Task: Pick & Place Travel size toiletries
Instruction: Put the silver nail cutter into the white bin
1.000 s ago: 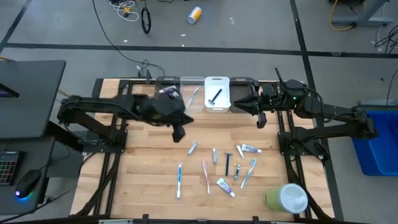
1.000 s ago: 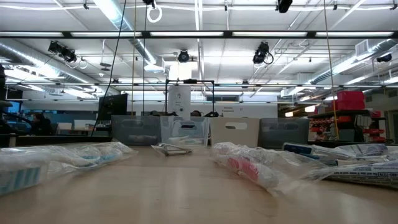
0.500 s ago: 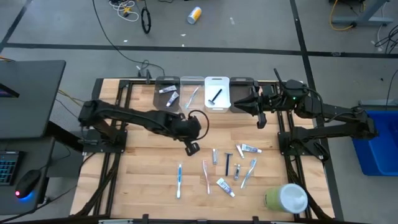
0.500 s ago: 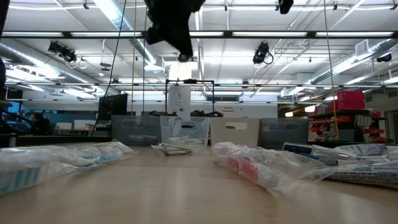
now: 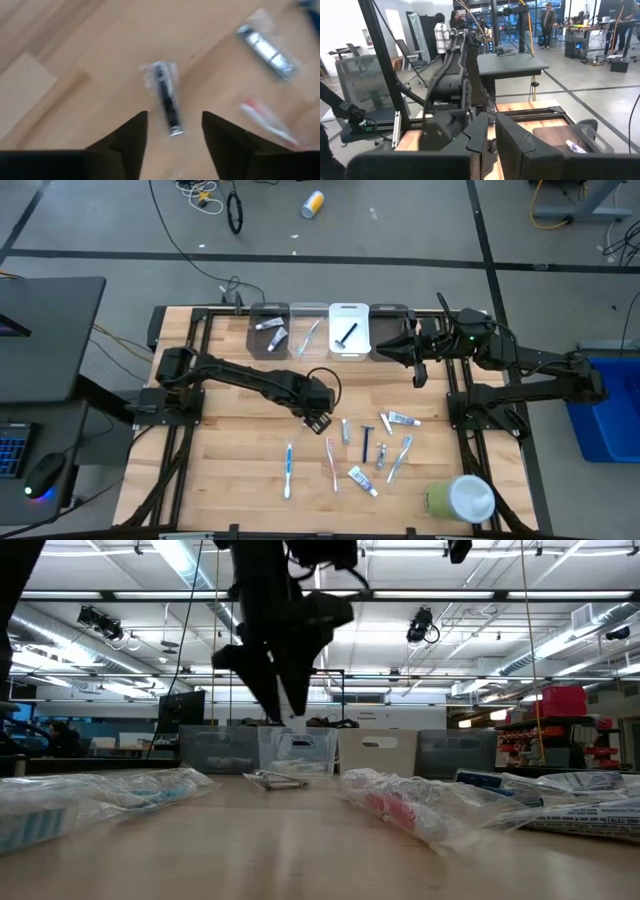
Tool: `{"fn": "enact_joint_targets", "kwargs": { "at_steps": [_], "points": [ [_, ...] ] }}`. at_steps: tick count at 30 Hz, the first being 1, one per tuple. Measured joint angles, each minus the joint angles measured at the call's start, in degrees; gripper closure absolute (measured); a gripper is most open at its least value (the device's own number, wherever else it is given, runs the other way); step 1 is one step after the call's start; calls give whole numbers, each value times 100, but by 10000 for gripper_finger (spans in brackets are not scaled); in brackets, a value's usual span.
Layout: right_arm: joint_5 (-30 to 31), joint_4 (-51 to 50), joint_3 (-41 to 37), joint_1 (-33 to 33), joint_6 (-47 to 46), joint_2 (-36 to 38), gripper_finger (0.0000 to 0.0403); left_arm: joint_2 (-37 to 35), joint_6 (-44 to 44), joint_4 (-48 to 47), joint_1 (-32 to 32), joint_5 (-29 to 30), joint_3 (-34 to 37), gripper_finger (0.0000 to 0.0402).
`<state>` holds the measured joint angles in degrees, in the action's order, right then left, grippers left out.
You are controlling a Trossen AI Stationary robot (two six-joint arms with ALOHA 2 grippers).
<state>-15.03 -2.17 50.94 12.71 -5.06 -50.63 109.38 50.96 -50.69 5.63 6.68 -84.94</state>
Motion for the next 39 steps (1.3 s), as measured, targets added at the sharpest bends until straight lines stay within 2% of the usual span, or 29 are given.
{"fn": "enact_joint_targets", "kwargs": {
  "at_steps": [4, 8, 18, 29, 34, 39],
  "points": [
    [0, -52, 0, 0, -2, 0, 361, 157, 130, 37, -126, -169, -16, 161],
    [0, -59, 0, 0, -39, -2, 361, 255, 315, 92, -188, -276, -18, 143],
    [1, -162, -1, 1, -195, -67, 361, 730, 250, 362, -150, -667, -17, 141],
    [0, -185, -2, 4, -303, -132, 361, 807, 192, 224, -81, -435, -18, 141],
    [2, -187, -2, 4, -304, -133, 361, 805, 171, 188, -81, -599, -18, 141],
    [110, -188, -2, 4, -283, -133, 361, 795, 57, -288, -79, -533, -326, 141]
  ]
}}
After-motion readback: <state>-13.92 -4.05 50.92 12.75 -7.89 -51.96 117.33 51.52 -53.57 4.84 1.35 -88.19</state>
